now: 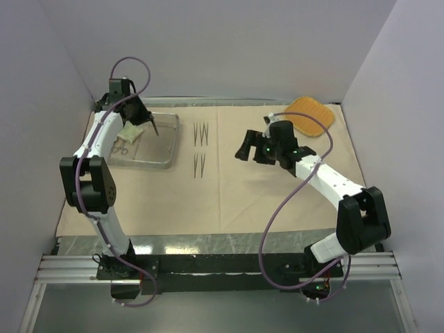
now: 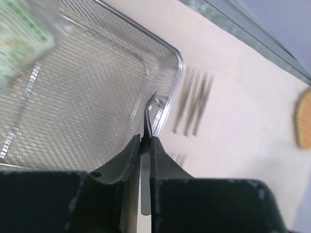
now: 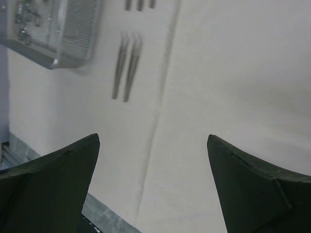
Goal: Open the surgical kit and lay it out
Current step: Place the medical item in the surgical kit.
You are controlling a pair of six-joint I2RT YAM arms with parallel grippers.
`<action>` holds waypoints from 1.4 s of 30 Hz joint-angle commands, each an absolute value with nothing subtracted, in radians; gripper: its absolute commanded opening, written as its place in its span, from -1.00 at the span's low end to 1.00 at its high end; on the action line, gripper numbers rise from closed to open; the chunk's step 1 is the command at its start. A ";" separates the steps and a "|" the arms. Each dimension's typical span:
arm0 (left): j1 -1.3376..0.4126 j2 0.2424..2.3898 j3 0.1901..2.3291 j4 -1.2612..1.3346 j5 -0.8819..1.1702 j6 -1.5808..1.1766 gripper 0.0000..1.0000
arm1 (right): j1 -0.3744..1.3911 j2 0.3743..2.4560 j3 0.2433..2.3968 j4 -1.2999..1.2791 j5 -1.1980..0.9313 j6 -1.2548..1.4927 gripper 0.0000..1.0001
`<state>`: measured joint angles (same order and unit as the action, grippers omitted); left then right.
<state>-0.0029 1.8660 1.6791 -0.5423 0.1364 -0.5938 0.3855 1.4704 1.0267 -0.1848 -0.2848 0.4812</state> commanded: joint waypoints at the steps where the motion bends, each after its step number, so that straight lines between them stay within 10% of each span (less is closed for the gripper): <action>1: -0.044 1.783 1.591 -0.477 0.279 -0.664 -0.94 | 0.459 1.557 1.193 -0.090 -0.345 0.529 1.00; 42: -0.360 1.767 1.588 -0.469 0.156 -0.695 -0.94 | 0.630 1.931 1.582 -0.130 -0.443 0.638 -0.36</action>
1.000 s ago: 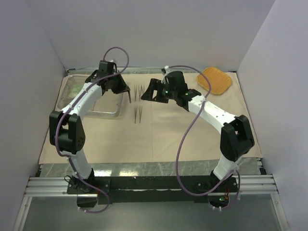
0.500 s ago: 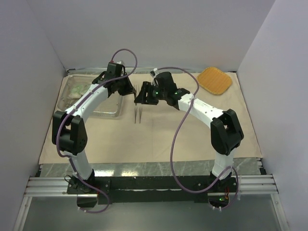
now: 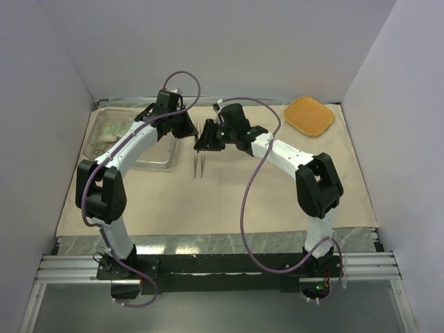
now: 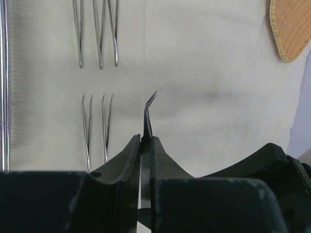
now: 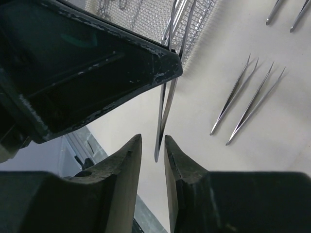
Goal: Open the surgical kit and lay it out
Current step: Place the medical item in the surgical kit.
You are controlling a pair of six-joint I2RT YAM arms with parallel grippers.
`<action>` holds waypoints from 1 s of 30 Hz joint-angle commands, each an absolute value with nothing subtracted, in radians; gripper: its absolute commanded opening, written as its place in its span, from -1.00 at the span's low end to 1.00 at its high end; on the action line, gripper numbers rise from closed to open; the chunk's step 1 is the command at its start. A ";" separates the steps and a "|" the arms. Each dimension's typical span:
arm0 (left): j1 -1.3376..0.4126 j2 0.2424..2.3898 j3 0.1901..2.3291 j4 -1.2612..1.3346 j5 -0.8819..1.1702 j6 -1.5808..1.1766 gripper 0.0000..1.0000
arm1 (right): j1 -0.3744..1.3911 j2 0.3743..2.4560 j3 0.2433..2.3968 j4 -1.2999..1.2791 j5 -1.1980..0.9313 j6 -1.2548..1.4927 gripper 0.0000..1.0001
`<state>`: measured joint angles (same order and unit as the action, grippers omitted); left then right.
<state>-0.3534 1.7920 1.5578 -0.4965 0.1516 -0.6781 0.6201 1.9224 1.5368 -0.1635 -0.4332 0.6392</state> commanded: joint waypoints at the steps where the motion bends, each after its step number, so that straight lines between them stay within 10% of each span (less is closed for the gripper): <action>1: -0.362 1.767 1.588 -0.469 0.158 -0.695 -0.94 | 0.630 1.933 1.583 -0.132 -0.440 0.637 -0.41; 9: -0.361 1.763 1.577 -0.466 0.147 -0.680 -0.82 | 0.630 1.937 1.572 -0.141 -0.430 0.626 -1.00; 23: -0.359 1.626 1.597 -0.660 -0.402 -0.506 0.75 | 0.637 1.974 1.522 -0.369 -0.129 0.577 -1.00; 30: -0.354 1.525 1.390 -0.618 -0.604 -0.505 0.99 | 0.673 2.084 1.620 -0.462 -0.092 0.586 -0.99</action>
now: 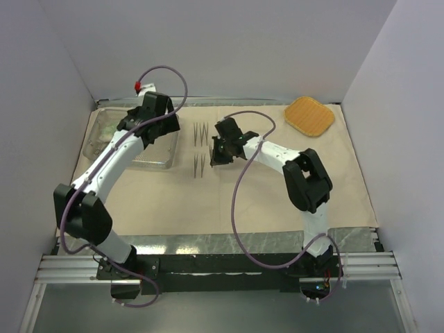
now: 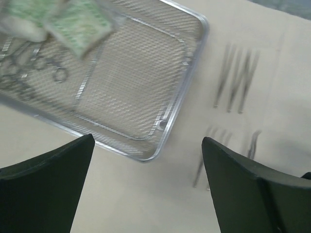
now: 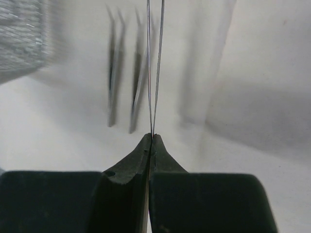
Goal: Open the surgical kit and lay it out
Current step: Place the medical item in the surgical kit.
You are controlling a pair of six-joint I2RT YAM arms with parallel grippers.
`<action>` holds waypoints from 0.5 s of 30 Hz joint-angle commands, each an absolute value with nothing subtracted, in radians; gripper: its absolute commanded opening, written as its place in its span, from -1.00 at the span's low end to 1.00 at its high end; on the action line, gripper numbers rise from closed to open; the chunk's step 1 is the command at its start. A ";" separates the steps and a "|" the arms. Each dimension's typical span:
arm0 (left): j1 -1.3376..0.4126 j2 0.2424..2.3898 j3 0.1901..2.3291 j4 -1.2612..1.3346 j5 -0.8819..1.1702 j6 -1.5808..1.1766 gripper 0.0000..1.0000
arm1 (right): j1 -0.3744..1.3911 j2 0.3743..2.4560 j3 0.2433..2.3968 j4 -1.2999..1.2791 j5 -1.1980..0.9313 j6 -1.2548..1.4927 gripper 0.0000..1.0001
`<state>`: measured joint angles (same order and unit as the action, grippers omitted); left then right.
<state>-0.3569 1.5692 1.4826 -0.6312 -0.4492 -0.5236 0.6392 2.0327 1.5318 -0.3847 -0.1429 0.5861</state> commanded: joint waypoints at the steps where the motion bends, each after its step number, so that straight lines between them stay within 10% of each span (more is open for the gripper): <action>1: -0.353 1.517 1.343 -0.609 -0.610 -0.512 0.99 | 0.678 2.094 1.631 -0.472 -0.086 0.591 -0.99; 15: -0.353 1.499 1.172 -0.491 -0.675 -0.546 0.99 | 0.701 2.166 1.712 -0.574 -0.011 0.649 -0.80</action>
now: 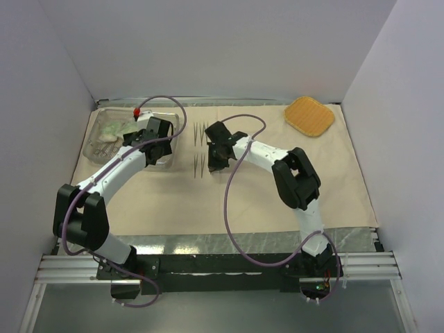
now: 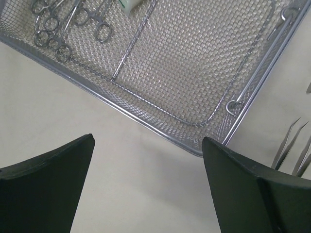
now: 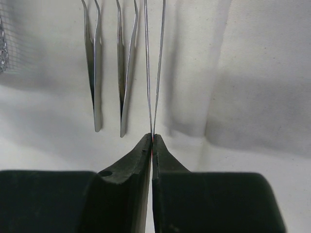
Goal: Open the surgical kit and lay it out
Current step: Place the medical item in the surgical kit.
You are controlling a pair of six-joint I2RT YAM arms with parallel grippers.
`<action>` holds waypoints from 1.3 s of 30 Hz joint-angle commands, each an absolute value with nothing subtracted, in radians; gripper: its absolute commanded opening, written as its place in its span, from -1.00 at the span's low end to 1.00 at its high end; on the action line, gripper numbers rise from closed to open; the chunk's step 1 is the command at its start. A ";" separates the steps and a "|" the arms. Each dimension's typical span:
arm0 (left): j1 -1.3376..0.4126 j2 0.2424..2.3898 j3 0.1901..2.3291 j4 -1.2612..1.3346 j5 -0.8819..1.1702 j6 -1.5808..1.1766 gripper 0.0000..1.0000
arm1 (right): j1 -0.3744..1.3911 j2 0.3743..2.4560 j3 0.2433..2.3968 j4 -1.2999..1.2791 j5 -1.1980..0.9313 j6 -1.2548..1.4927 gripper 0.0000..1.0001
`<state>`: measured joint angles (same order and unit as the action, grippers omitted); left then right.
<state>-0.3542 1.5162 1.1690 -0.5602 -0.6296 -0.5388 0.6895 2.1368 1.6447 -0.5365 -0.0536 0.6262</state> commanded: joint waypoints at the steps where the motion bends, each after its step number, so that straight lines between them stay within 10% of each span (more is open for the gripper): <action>1: -0.353 1.502 1.172 -0.486 -0.678 -0.545 0.99 | 0.701 2.171 1.721 -0.587 -0.008 0.653 -0.77; 12: -0.353 1.491 1.140 -0.451 -0.675 -0.534 0.99 | 0.704 2.221 1.759 -0.611 -0.021 0.687 -0.72; 19: -0.353 1.493 1.141 -0.445 -0.667 -0.529 0.99 | 0.709 2.217 1.759 -0.603 -0.031 0.683 -0.14; 39: -0.353 1.505 1.147 -0.449 -0.647 -0.532 0.99 | 0.712 2.149 1.718 -0.563 -0.049 0.655 -0.14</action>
